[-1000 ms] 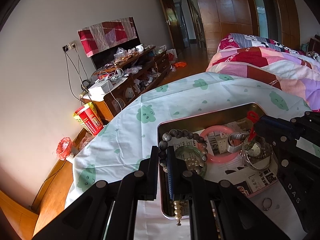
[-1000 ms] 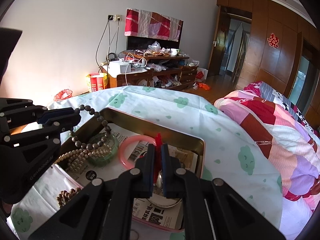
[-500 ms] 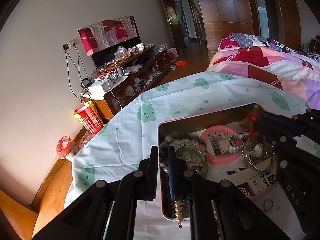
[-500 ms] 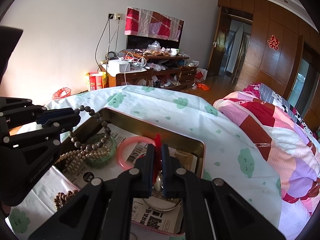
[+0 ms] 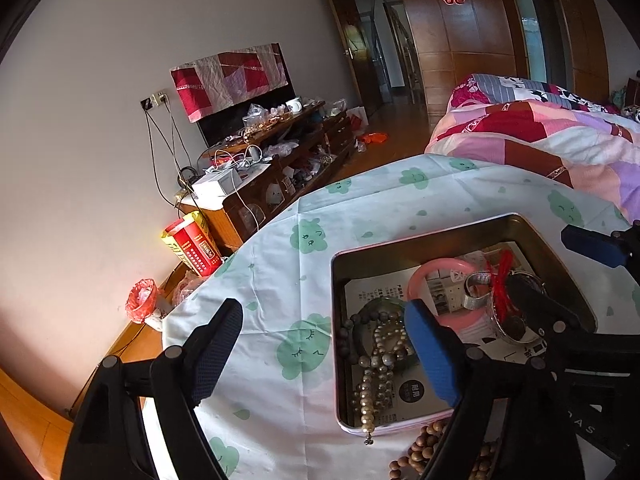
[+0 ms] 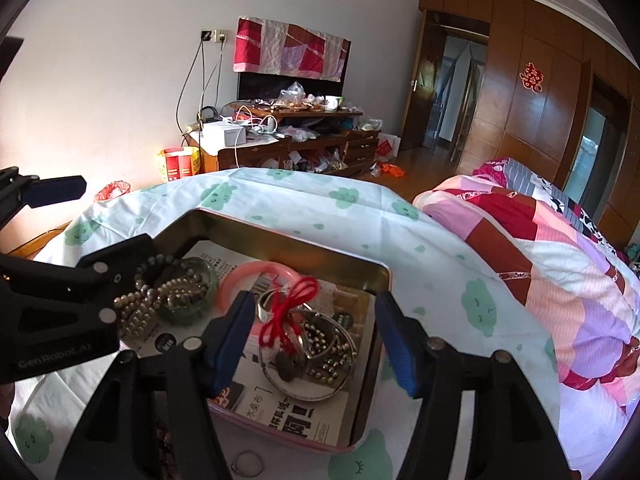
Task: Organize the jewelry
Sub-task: 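Open both grippers to release the bracelet and red cord into the tin, then close the left gripper on the brown wooden bead strand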
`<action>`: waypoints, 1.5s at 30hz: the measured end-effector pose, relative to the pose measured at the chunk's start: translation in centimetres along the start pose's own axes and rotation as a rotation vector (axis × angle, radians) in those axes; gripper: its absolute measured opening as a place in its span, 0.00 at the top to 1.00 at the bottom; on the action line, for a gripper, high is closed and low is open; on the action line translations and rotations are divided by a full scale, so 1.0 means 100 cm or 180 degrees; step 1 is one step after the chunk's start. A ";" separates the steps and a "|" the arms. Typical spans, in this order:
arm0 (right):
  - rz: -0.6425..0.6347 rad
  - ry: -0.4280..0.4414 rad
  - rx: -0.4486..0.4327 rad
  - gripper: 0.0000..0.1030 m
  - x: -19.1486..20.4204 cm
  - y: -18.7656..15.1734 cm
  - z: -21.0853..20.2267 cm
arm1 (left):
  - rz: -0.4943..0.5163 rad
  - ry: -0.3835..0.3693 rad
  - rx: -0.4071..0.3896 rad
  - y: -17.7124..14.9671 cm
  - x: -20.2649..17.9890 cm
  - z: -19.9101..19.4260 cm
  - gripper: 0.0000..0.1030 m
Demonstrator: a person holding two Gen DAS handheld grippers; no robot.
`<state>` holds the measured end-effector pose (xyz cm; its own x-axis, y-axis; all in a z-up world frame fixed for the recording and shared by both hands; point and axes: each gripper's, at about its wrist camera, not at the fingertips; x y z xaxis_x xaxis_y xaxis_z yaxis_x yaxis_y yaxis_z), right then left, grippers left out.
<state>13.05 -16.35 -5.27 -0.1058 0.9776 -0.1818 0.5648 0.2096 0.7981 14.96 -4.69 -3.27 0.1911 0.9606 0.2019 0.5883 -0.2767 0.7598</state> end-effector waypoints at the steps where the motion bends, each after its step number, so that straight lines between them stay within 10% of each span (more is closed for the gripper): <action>1: -0.0005 0.0000 0.0001 0.37 0.000 -0.001 -0.001 | -0.0004 -0.0001 0.0006 0.000 0.000 0.000 0.19; 26: 0.0084 -0.0095 -0.0002 0.25 -0.010 -0.047 -0.052 | -0.0421 -0.0132 0.0178 -0.071 -0.007 -0.044 0.19; 45: 0.0337 -0.0259 0.0291 0.24 -0.033 -0.089 -0.049 | 0.0022 -0.0125 0.0459 -0.080 -0.052 -0.017 0.19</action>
<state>4.34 -21.32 -8.94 0.0229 0.9887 -0.1482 0.6417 0.0992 0.7605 7.95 -7.41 -9.34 0.2246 0.9576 0.1803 0.6930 -0.2870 0.6613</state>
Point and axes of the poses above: each gripper's, at about its wrist camera, not at the fingertips, and z roughly the way its jaws point, x to its left, y to its top, and after that the axes turned 5 degrees about -y, right-handed
